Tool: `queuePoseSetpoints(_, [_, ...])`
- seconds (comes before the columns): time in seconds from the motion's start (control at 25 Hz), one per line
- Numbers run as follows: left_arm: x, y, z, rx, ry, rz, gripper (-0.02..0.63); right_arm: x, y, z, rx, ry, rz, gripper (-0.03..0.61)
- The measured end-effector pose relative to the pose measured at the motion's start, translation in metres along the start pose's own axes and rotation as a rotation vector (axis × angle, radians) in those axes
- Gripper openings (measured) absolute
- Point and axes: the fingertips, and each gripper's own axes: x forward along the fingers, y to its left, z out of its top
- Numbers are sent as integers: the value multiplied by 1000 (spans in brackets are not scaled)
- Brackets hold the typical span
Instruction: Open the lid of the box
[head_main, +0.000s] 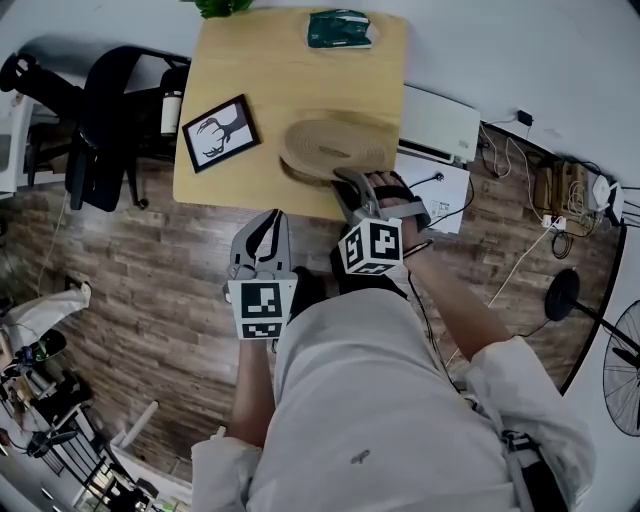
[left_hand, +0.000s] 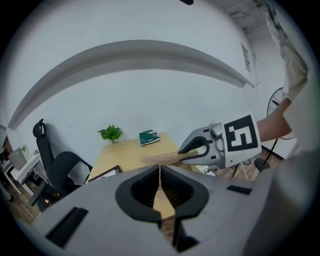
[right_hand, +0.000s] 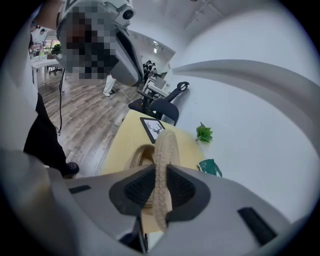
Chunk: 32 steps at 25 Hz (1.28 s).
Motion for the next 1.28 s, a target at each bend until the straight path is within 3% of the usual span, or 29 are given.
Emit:
queuePoseSetpoints(0.68, [7,-17,24,25,-40,-22,9,-45,-52,-14,257,-90,-76,67])
queuePoseSetpoints(1.28, [16,-9,44,7,-93,-63,9,-85,-84,-30,642,-188,-122,66])
